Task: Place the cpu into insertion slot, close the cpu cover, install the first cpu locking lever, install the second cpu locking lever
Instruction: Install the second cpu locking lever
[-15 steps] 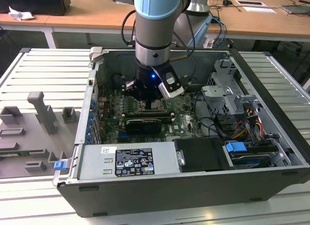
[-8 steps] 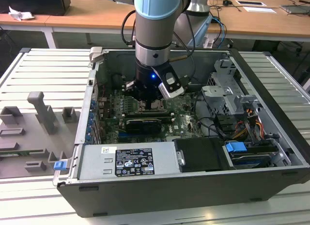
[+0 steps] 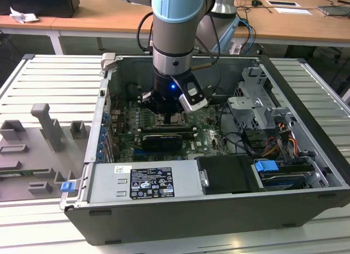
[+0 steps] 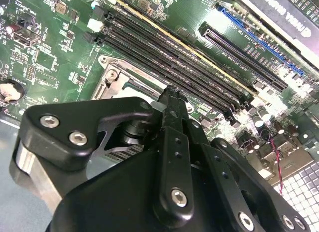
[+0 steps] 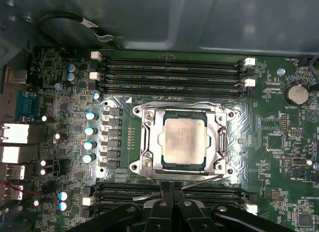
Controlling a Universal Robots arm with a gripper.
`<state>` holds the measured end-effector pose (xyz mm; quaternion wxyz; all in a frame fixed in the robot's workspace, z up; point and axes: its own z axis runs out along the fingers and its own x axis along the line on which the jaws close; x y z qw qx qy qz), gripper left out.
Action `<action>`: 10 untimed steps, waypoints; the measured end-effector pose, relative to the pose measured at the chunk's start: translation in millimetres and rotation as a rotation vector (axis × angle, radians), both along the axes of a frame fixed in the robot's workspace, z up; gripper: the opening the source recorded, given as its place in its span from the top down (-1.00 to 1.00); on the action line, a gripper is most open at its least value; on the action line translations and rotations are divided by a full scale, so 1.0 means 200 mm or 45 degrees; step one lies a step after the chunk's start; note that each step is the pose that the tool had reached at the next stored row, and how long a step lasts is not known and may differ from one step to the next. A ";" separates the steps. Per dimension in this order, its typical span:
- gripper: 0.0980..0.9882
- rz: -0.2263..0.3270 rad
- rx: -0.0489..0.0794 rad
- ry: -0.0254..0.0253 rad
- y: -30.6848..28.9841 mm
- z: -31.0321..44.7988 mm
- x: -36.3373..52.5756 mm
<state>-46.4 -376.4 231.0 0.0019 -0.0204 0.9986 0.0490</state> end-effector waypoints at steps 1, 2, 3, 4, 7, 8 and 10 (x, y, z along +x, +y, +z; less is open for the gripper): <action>0.98 0.000 0.000 -0.0001 0.000 0.000 0.000; 0.98 0.000 0.000 0.0000 0.000 0.000 0.000; 0.98 0.000 0.000 0.0000 0.000 0.000 0.000; 0.98 0.000 0.000 0.0000 0.000 0.000 0.000; 0.98 0.000 0.000 0.0000 0.000 -0.001 0.000; 0.98 0.000 0.000 0.0000 0.000 -0.001 0.000; 0.98 0.000 0.000 0.0000 0.000 -0.001 0.000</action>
